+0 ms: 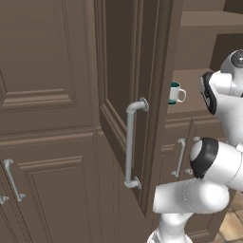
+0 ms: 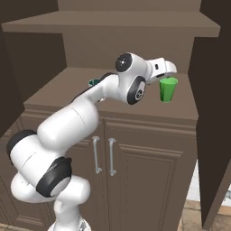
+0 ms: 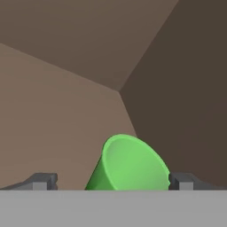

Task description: There is a tray on the dining counter. Grab the cup, mug, and pitcher and place them on the tray. The pitcher may be placed next to the tray if it cannot fit the tray.

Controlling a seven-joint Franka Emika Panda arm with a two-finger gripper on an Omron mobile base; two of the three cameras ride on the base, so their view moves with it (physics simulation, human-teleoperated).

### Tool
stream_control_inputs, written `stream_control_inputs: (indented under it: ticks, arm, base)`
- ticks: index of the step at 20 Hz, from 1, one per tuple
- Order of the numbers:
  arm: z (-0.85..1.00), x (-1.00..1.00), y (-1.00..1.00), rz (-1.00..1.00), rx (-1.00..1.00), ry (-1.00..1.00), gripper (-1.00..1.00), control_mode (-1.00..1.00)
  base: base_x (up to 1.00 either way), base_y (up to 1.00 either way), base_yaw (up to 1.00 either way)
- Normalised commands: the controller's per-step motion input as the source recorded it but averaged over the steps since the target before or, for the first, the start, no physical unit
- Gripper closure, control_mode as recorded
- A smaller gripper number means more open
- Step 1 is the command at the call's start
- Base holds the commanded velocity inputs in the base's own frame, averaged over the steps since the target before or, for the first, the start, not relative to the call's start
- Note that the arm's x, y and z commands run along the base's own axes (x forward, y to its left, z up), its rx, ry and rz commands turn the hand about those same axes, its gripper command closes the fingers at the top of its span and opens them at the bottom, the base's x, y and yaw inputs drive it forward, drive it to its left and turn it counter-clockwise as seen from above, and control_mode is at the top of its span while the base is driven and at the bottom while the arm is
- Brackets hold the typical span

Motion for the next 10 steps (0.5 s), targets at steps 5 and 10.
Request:
stream_control_inputs:
  ticks: [5, 10]
  arm:
    - [-0.01, 0.02, -0.05, 0.00, 0.00, 0.00, -1.00, -1.00]
    - [-0.09, 0.12, -0.01, 0.00, 0.00, 0.00, -1.00, -1.00]
  base:
    - [0.00, 0.00, 0.00]
    - [0.00, 0.00, 0.00]
